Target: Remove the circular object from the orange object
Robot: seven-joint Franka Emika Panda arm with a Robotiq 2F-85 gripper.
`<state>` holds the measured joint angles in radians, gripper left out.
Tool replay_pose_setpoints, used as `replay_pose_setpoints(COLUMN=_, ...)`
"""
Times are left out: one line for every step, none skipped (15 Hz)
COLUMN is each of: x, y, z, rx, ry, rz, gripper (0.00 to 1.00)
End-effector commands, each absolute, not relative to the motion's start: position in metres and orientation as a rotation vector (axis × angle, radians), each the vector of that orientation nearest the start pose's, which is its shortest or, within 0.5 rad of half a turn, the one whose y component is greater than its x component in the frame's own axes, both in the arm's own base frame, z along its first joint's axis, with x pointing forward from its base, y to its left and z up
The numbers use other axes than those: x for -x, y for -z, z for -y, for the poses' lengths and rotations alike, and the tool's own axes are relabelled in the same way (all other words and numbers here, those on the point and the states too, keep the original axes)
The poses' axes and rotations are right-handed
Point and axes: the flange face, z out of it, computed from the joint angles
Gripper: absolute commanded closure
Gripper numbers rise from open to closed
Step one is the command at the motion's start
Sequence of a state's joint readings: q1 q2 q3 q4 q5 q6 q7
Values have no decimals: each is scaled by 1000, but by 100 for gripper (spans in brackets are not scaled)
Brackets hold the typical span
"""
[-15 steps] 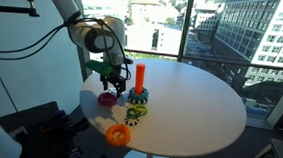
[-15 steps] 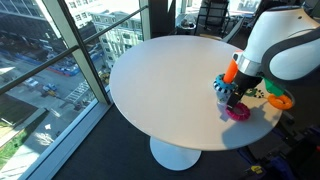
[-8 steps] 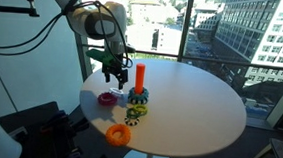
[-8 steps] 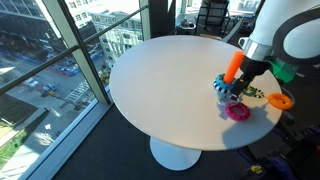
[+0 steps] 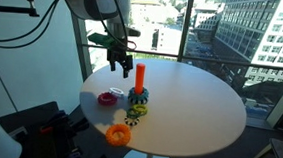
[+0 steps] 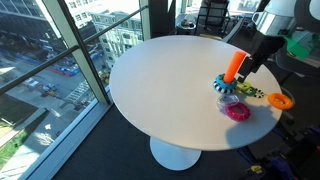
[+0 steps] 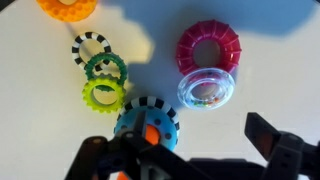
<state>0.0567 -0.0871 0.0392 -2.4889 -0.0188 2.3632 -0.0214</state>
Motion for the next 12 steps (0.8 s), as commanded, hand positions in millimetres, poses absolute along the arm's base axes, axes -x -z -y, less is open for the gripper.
replay_pose_setpoints(x=-452, y=-357, z=-36, rx=3135, ry=-81, rz=196, gripper=0)
replay_pose_setpoints(x=-450, y=-366, z=-34, rx=3134, ry=-92, rz=198, gripper=0)
replay_pose_setpoints(x=-448, y=-374, z=-33, rx=3131, ry=-105, rz=201, gripper=0)
replay_pose_setpoints(x=-445, y=-383, z=-33, rx=3125, ry=-130, rz=211, gripper=0)
replay_pose_setpoints(x=-442, y=-391, z=-32, rx=3120, ry=-150, rz=220, gripper=0)
replay_pose_setpoints(x=-438, y=-400, z=-31, rx=3108, ry=-177, rz=233, gripper=0)
replay_pose_setpoints(x=-434, y=-408, z=-30, rx=3104, ry=-202, rz=233, gripper=0)
replay_pose_setpoints(x=-431, y=-416, z=-29, rx=3096, ry=-231, rz=239, gripper=0)
replay_pose_setpoints(x=-427, y=-426, z=-26, rx=3100, ry=-255, rz=232, gripper=0)
replay_pose_setpoints(x=-423, y=-435, z=-25, rx=3098, ry=-279, rz=228, gripper=0)
replay_pose_setpoints(x=-420, y=-444, z=-22, rx=3101, ry=-284, rz=212, gripper=0)
replay_pose_setpoints(x=-418, y=-453, z=-20, rx=3097, ry=-286, rz=204, gripper=0)
